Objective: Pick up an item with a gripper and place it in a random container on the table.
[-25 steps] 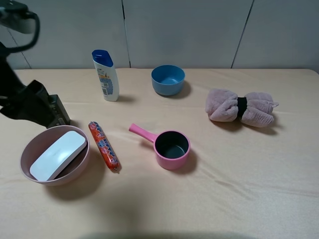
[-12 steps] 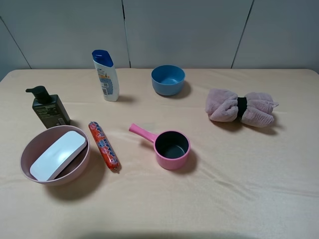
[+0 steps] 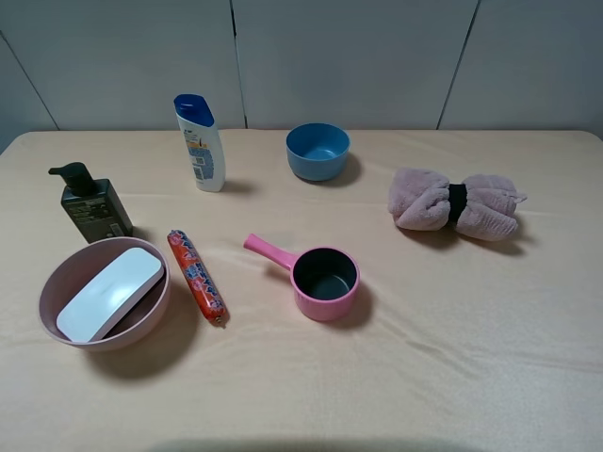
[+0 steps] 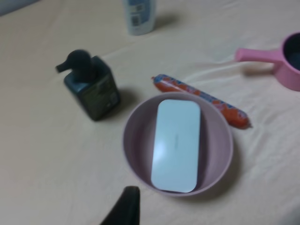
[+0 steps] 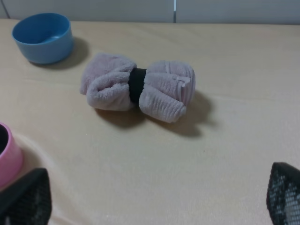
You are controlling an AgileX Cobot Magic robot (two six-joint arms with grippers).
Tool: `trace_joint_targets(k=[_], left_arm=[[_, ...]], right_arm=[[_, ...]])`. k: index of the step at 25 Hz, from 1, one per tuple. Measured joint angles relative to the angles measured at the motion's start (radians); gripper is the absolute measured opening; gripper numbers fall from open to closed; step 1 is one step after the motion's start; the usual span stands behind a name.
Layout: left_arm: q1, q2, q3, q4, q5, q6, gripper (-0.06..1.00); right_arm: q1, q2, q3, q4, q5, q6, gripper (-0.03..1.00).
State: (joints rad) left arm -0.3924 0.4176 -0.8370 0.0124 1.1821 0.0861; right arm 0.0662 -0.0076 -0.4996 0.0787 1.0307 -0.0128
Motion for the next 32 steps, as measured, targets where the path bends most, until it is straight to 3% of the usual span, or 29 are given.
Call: trace_joint_targets(k=[9,16,21,32], left_arm=[[0.202,-0.175,0.157,-0.012,-0.029,0.001,0.99],[0.292,-0.282,0.254,-0.018,-0.068,0.001,0.99],[0.32,-0.352,0.319,-0.027,-0.128,0.001,0.99],[0.324,-0.424,0.345,-0.022,-0.124,0.003,0.99]], right_arm=[[0.0,0.0,0.0,0.0,0.0,0.0,0.69],[0.0,0.0,0.0,0.0,0.0,0.0,0.69],[0.0,0.0,0.0,0.0,0.0,0.0,0.69],[0.0,0.0,0.0,0.0,0.0,0.0,0.69]])
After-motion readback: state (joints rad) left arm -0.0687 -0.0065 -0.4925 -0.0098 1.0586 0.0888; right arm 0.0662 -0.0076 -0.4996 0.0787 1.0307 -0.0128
